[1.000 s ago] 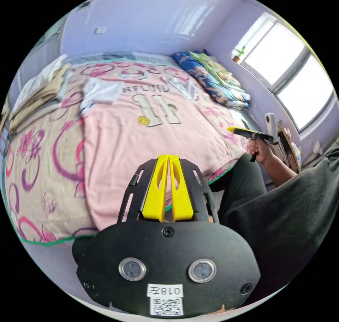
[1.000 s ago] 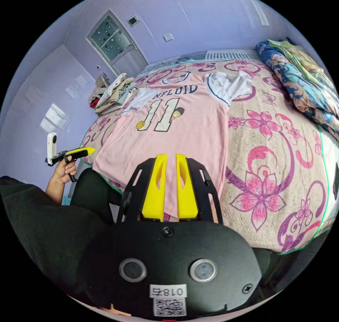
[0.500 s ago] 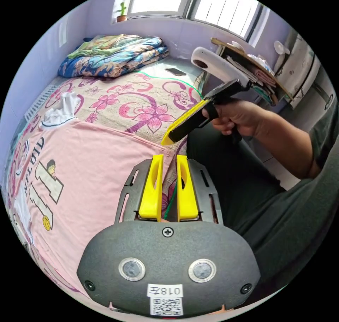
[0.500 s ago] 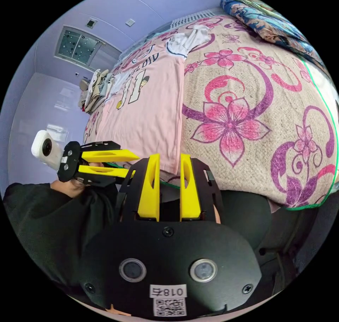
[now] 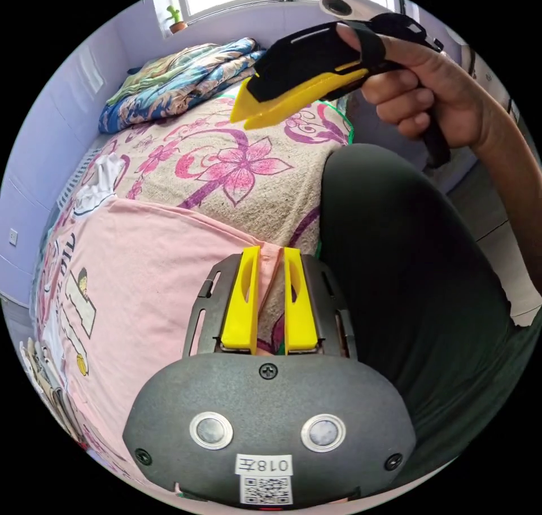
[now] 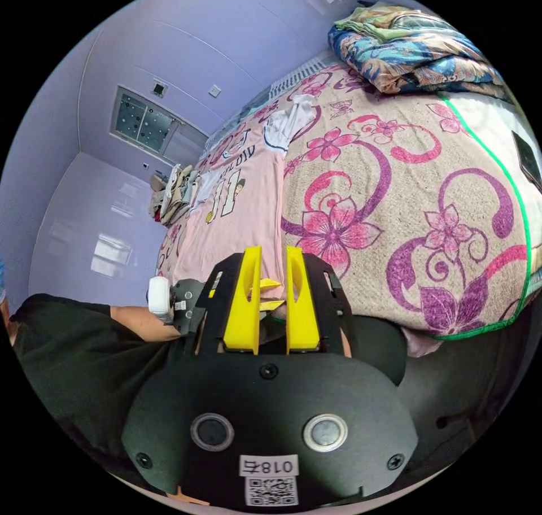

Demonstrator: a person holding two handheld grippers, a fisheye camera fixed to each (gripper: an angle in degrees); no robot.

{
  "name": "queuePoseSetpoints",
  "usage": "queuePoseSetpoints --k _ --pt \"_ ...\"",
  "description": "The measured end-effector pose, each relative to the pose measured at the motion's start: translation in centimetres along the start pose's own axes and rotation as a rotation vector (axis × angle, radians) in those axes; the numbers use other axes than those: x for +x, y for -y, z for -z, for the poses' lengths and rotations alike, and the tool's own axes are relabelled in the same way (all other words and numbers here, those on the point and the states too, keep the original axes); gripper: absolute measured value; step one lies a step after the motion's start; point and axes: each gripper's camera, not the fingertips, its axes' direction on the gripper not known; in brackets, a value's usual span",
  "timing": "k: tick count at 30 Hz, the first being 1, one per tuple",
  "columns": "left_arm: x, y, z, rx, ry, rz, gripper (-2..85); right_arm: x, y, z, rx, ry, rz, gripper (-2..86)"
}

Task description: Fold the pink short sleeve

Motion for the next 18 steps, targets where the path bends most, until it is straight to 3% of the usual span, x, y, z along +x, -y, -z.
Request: queuePoseSetpoints --k 4,8,14,18 --pt "-5.8 -1.4 0.6 0.043 -0.249 0.196 0.2 -1.1 6.6 -0.4 0.072 -0.002 0.099 7.6" --pt "-11.2 -3.9 0.1 0.124 -0.514 0.344 -0.8 -0.9 14.6 -3.1 0.109 -0.013 0.128 8.4" --pt "-15.4 -6.1 0.8 0.214 -0.689 0.375 -0.9 4.8 27.1 -11.5 0.077 0.050 -0.102 10.2" --pt "-17.0 -6.8 1.5 0.235 -0.724 0.344 -0.9 6.6 32.0 -14.5 0.116 -0.082 -0.193 10.6"
